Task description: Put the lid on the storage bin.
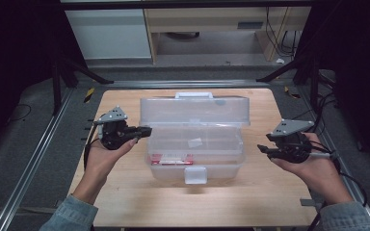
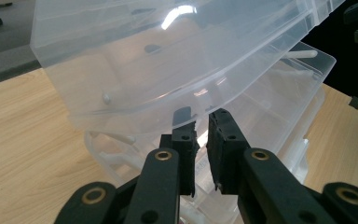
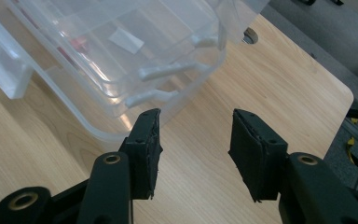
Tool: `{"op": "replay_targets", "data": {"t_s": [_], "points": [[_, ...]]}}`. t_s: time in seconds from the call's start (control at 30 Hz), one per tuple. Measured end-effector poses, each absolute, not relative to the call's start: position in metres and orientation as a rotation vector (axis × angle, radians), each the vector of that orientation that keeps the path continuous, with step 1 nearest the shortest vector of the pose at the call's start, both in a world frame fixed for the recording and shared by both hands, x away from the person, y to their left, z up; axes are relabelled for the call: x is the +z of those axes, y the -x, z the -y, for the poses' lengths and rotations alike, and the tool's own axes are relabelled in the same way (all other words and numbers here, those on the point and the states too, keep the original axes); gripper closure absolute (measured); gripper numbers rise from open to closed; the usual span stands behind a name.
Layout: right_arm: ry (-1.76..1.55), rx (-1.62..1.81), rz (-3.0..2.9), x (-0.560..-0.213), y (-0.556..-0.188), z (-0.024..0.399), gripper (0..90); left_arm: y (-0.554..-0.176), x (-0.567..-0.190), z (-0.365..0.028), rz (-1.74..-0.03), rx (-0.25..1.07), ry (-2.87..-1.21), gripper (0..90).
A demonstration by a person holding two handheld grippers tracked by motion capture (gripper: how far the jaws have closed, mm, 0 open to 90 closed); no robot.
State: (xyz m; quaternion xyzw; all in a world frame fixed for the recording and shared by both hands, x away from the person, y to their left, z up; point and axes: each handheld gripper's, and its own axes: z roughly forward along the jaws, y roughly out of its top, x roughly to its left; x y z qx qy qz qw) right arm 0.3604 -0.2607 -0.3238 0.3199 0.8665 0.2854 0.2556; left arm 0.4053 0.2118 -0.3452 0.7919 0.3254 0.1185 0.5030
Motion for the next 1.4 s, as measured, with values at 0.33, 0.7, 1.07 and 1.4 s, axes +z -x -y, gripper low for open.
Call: {"op": "replay_targets", "data": {"t_s": [0.33, 0.7, 1.07, 1.4], "points": [[-0.936, 0.748, -2.337, -0.335, -0.365, 0.267, 52.2, -0.4, -0.351, -0.214, -0.785, 0.28, -1.915, 82.1], [-0.991, 0.738, -2.33, -0.351, -0.366, 0.276, 51.4, -0.395, -0.358, -0.215, -0.777, 0.286, -1.941, 84.7], [-1.026, 0.735, -2.327, -0.359, -0.366, 0.282, 51.4, -0.39, -0.361, -0.221, -0.78, 0.308, -1.941, 88.7], [-1.041, 0.738, -2.33, -0.365, -0.366, 0.284, 51.2, -0.388, -0.371, -0.227, -0.803, 0.288, -1.93, 89.0]]}}
